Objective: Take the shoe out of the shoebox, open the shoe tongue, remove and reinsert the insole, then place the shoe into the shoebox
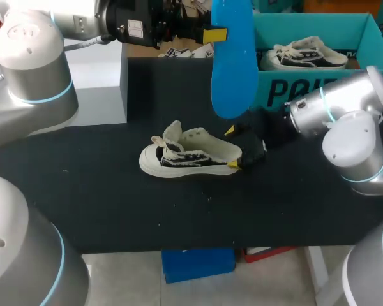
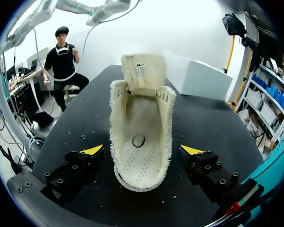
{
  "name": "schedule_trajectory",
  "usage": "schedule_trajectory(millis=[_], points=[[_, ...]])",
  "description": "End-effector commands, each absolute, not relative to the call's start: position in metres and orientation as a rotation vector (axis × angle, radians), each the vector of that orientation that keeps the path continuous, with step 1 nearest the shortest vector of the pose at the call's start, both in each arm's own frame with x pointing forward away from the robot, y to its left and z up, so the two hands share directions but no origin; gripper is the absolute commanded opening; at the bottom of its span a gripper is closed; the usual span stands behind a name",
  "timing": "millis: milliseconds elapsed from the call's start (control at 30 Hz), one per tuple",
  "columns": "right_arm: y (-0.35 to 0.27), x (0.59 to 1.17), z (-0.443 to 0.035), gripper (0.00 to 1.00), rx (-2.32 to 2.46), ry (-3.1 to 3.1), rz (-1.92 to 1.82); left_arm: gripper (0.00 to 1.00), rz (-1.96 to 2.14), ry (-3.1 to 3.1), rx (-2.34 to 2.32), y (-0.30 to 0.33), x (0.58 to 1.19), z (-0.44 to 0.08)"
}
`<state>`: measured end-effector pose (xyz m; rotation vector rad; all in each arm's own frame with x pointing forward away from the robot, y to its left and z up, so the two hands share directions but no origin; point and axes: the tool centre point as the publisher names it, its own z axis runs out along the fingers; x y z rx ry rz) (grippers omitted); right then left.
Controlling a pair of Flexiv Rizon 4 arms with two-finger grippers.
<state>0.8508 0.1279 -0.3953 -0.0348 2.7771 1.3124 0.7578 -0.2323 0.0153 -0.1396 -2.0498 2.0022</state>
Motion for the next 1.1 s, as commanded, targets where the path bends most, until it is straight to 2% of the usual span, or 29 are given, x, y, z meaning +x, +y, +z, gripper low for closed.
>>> schedule_trajectory(millis=[33,467,933,967,1000,1100], points=[[0.129,0.857,-0.384,1.00,-0.028,3.013,0.877,0.00,2.002,-2.052,-0.139,-0.233,0.757,0.015],[0.125,0.872,-0.370,1.00,-0.028,3.183,0.081,0.00,2.002,-2.052,-0.139,-0.233,0.757,0.015],[0.143,0.888,-0.365,1.00,-0.100,3.151,-0.315,0.00,2.002,-2.052,-0.139,-0.233,0.757,0.015],[0.145,0.889,-0.365,0.99,-0.103,3.147,-0.324,0.00,2.002,-2.052,-0.139,-0.233,0.757,0.015],[0.149,0.890,-0.365,0.84,-0.107,3.145,-0.336,0.00,2.002,-2.052,-0.139,-0.233,0.757,0.015],[0.159,0.893,-0.365,0.83,-0.128,3.130,-0.387,0.00,2.002,-2.052,-0.139,-0.233,0.757,0.015]])
